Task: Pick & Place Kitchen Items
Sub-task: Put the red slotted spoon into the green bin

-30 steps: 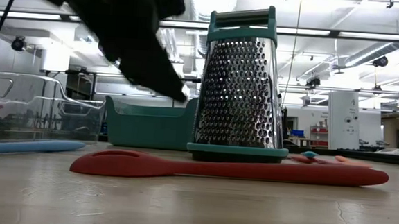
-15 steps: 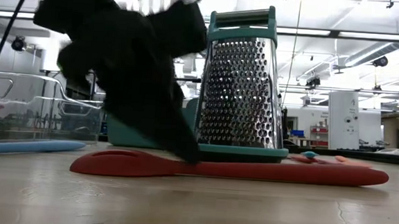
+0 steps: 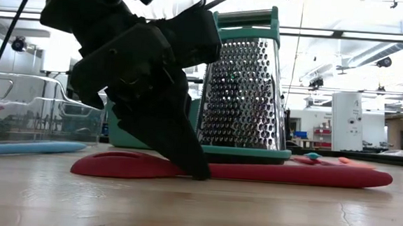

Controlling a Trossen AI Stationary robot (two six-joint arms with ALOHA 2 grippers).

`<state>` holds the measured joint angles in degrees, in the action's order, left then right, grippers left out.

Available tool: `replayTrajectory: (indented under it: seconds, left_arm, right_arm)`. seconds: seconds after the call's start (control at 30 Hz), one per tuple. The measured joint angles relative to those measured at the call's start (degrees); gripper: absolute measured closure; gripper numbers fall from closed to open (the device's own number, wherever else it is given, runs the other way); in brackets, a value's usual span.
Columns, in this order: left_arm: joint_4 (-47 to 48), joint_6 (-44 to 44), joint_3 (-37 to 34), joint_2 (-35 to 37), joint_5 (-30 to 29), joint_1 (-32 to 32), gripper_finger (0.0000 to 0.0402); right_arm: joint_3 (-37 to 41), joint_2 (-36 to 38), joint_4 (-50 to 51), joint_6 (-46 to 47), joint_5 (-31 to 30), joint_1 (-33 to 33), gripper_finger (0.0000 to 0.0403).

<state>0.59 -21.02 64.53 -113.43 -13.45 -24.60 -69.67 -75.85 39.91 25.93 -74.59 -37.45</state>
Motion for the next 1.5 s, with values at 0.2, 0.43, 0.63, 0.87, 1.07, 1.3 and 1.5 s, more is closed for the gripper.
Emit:
replayTrajectory:
  seconds: [0.2, 0.43, 0.63, 0.87, 1.07, 1.3, 1.5]
  left_arm:
    - [0.47, 1.77, 0.00, 0.18, 3.75, 0.50, 0.0361]
    - [2.53, 3.33, 0.68, 1.90, 5.66, 0.50, 0.0361]
    - [4.59, 4.92, 1.76, 6.25, 5.66, 0.28, 0.0361]
    - [11.25, 6.18, 1.73, 13.37, 5.21, 0.33, 0.0361]
    - [15.59, 9.15, 1.73, 22.67, 5.21, 0.28, 0.0361]
    - [16.22, 16.00, 1.73, 34.84, -6.67, 0.69, 0.0361]
    - [16.48, 23.18, 1.75, 42.40, -18.20, 4.19, 0.0361]
  right_arm:
    - [0.02, 0.00, -0.01, 0.00, 0.00, 0.00, 0.0394]
    - [0.05, 0.00, -0.06, 0.01, 0.00, 0.00, 0.0394]
    - [0.07, -0.02, -0.25, 0.02, 0.00, -0.04, 0.0394]
    - [0.24, -0.02, -0.24, 0.00, 0.00, -0.04, 0.0394]
    - [0.26, 0.00, -0.21, -0.48, -0.02, -0.02, 0.0394]
    - [0.26, 0.00, -0.25, -0.63, -0.15, 0.02, 0.0394]
    - [0.26, 0.00, -0.30, -0.63, -0.15, 0.02, 0.0394]
